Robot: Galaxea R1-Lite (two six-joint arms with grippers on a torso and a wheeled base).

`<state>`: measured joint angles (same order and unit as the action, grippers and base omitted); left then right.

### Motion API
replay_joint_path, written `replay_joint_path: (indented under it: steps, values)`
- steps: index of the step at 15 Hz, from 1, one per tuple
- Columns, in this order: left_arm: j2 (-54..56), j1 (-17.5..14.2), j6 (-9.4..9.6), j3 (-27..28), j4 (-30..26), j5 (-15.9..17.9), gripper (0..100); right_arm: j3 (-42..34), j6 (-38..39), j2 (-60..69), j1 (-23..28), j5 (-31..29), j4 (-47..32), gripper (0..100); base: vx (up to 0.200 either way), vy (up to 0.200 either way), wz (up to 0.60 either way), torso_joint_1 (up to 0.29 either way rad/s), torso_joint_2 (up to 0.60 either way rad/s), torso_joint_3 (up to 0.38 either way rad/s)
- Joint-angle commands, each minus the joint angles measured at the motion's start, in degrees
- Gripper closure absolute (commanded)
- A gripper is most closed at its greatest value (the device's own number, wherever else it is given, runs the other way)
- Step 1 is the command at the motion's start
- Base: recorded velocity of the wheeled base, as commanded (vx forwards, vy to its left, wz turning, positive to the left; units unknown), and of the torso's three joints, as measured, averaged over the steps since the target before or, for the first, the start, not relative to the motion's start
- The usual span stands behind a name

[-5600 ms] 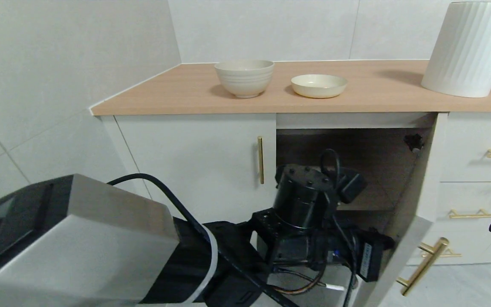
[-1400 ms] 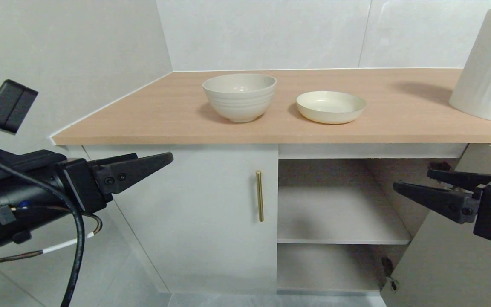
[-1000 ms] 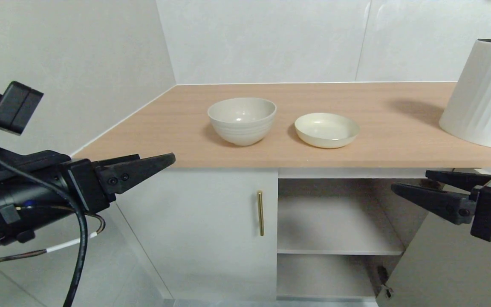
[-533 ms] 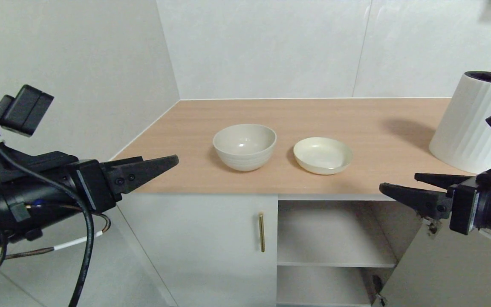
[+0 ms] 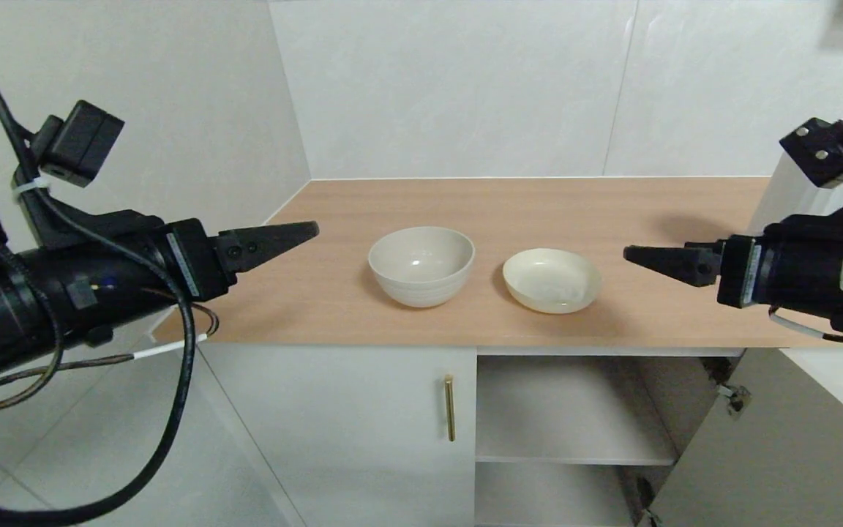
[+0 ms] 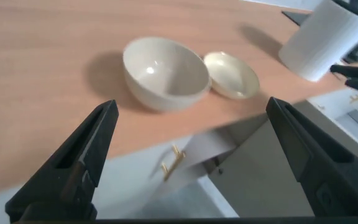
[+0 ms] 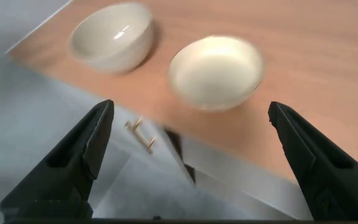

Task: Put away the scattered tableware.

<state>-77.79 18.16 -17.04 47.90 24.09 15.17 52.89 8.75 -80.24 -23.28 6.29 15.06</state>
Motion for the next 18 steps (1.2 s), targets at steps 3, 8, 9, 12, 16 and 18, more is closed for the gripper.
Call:
replay_joint_path:
  steps: [3, 8, 9, 12, 16, 18]
  values:
    - [-7.6, 0.3, -0.01, 9.9, -6.9, -0.2, 0, 16.3, 7.0, -12.5, 2.5, -3.2, -12.1, 0, 0.000, 0.000, 0.00, 0.000, 0.00, 0.000]
    - [-19.9, 4.3, -2.38, 29.7, -32.5, -13.9, 0, 17.6, 8.4, -13.6, -0.3, -15.5, -16.3, 0, 0.000, 0.000, 0.00, 0.000, 0.00, 0.000]
    - [-23.0, 5.7, -3.70, 31.3, -31.4, -16.5, 0, 17.5, 8.4, -13.4, -0.5, -16.7, -16.3, 0, 0.000, 0.000, 0.00, 0.000, 0.00, 0.000]
    - [-30.2, 7.3, -4.58, 34.5, -29.0, -24.5, 0, 17.4, 8.5, -12.7, -0.7, -16.9, -16.3, 0, 0.000, 0.000, 0.00, 0.000, 0.00, 0.000]
    - [-33.7, 7.3, -5.63, 36.4, -28.3, -25.1, 0, 17.1, 8.5, -12.7, -0.7, -16.9, -16.3, 0, 0.000, 0.000, 0.00, 0.000, 0.00, 0.000]
    - [-34.4, 7.3, -6.25, 36.4, -26.8, -25.1, 0, 17.1, 8.5, -12.7, -0.7, -16.9, -16.2, 0, 0.000, 0.000, 0.00, 0.000, 0.00, 0.000]
